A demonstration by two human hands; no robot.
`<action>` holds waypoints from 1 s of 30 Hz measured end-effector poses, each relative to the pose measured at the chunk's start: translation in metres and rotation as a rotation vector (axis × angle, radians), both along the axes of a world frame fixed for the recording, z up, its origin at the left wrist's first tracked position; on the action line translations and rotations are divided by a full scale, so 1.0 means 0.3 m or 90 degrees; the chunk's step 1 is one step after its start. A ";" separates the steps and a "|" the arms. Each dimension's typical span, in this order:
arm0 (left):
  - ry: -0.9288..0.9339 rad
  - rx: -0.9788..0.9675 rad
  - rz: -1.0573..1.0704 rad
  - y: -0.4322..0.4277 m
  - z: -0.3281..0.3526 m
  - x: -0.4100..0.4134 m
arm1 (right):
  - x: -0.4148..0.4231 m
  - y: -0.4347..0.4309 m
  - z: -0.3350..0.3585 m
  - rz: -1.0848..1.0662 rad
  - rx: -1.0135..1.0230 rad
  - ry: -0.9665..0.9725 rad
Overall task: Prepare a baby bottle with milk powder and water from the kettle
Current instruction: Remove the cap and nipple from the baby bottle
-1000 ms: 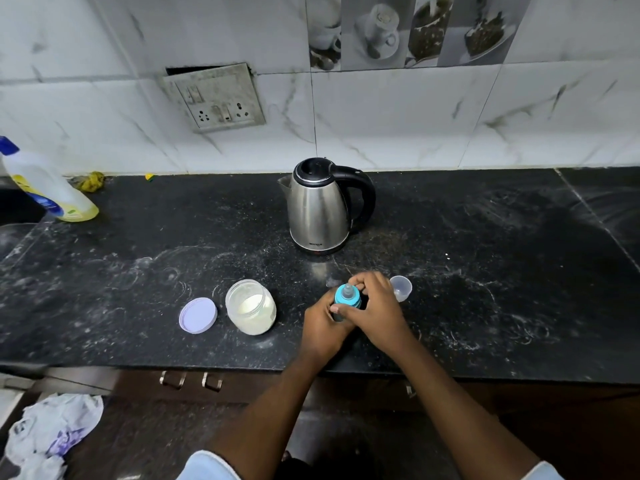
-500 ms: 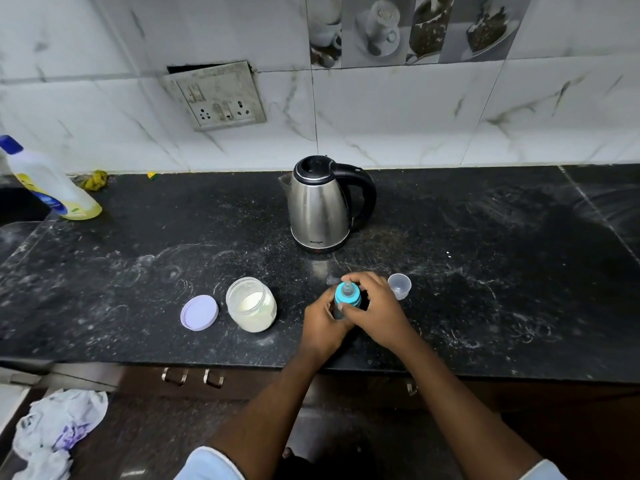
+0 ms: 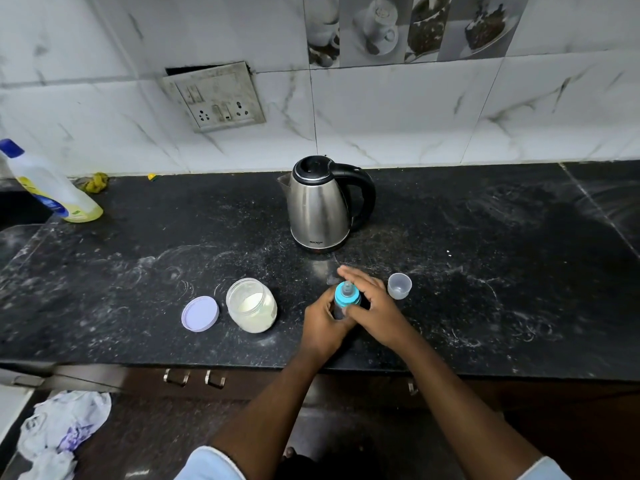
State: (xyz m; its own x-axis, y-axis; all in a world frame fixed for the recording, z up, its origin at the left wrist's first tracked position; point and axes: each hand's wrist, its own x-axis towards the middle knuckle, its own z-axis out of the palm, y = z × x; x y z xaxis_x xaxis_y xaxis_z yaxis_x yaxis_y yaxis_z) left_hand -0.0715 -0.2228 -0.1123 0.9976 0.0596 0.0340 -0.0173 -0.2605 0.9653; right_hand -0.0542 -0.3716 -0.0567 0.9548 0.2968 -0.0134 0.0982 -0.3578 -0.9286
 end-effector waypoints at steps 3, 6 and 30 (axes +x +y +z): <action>-0.008 0.003 -0.004 0.001 0.008 -0.002 | -0.003 0.013 -0.010 -0.074 0.001 -0.001; -0.002 -0.005 -0.009 -0.002 0.015 -0.002 | -0.003 0.027 -0.021 -0.146 0.027 -0.015; 0.025 -0.019 -0.002 0.001 0.007 -0.002 | -0.033 0.049 -0.010 -0.173 0.049 -0.050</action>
State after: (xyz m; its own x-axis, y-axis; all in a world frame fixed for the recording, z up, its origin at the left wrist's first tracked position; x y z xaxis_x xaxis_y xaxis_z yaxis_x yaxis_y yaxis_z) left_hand -0.0721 -0.2225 -0.1102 0.9984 0.0567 -0.0067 0.0197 -0.2311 0.9727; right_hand -0.0640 -0.3568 -0.0598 0.9967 0.0279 0.0767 0.0816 -0.3101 -0.9472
